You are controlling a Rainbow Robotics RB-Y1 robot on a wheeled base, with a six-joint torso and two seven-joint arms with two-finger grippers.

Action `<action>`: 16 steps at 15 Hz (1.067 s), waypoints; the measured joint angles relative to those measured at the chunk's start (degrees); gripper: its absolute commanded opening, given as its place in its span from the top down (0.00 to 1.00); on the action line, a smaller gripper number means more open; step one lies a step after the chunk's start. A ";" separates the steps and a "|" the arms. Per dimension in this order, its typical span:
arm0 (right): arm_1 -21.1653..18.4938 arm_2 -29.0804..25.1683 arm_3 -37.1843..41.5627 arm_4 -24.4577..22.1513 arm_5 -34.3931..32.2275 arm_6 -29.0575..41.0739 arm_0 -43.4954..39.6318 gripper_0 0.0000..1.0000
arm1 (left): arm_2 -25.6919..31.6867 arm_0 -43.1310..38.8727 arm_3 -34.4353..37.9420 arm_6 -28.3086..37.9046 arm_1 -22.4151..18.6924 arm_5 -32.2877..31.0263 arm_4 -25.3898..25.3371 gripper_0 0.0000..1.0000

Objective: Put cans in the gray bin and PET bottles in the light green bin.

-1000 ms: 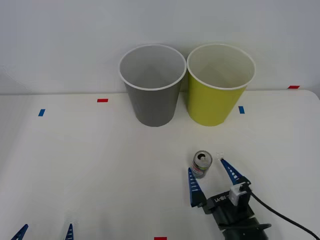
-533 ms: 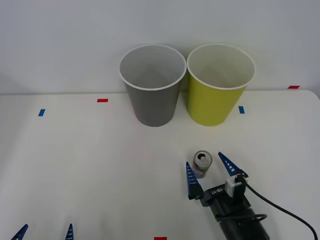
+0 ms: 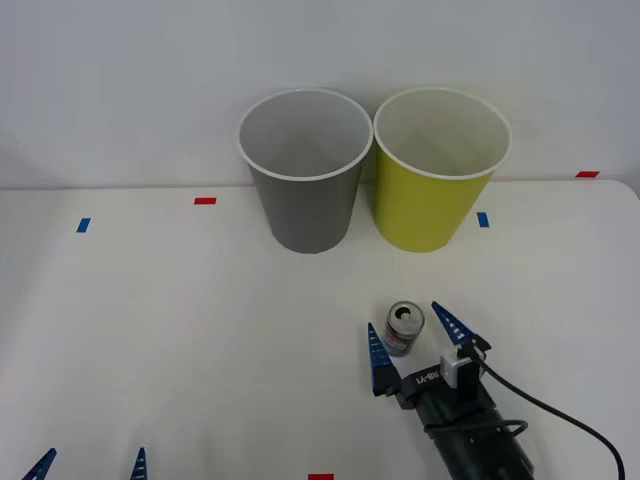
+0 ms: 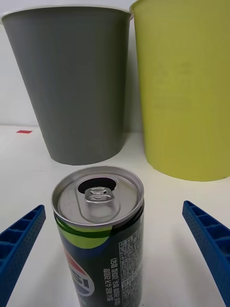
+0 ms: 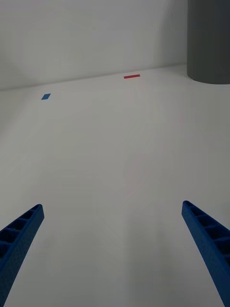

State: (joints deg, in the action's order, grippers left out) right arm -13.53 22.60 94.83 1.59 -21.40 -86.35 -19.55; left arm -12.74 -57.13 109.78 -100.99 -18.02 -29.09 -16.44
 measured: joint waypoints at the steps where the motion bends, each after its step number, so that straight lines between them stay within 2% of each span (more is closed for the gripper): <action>1: 0.19 -0.13 0.00 0.03 0.57 -0.08 0.25 0.00 | 0.00 0.00 0.00 0.00 0.00 0.00 0.00 0.00; 3: 0.47 -0.27 0.00 0.14 1.40 -0.18 0.76 0.00 | 0.00 0.00 0.00 0.00 0.00 0.00 0.00 0.00; 4: 0.57 -0.32 0.00 0.14 1.66 -0.23 1.02 0.38 | 0.00 0.00 0.00 0.00 0.00 0.00 0.00 0.00; 5: 0.62 -0.34 0.00 0.16 1.80 -0.27 1.22 0.65 | 0.00 0.00 0.00 0.00 0.00 0.00 0.00 0.00; 6: 0.64 -0.35 0.00 0.24 1.85 -0.28 1.28 0.86 | 0.00 0.00 0.00 0.00 0.00 0.00 0.00 0.00; 7: 0.67 -0.38 0.00 0.42 1.88 -0.22 1.25 0.96 | 0.00 0.00 0.00 0.00 0.00 0.00 0.00 0.00; 9: 0.80 -0.44 0.00 0.76 1.89 -0.07 1.19 1.00 | 0.00 0.00 0.00 0.00 0.00 0.00 0.00 0.00; 16: 1.35 -0.63 0.07 1.42 1.96 0.87 1.12 1.00 | 0.00 0.00 0.00 0.00 0.00 0.00 0.00 0.00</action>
State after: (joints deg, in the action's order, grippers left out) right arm -12.17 21.98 94.90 3.01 -19.43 -85.48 -18.43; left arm -12.74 -57.13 109.78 -100.99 -18.02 -29.09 -16.44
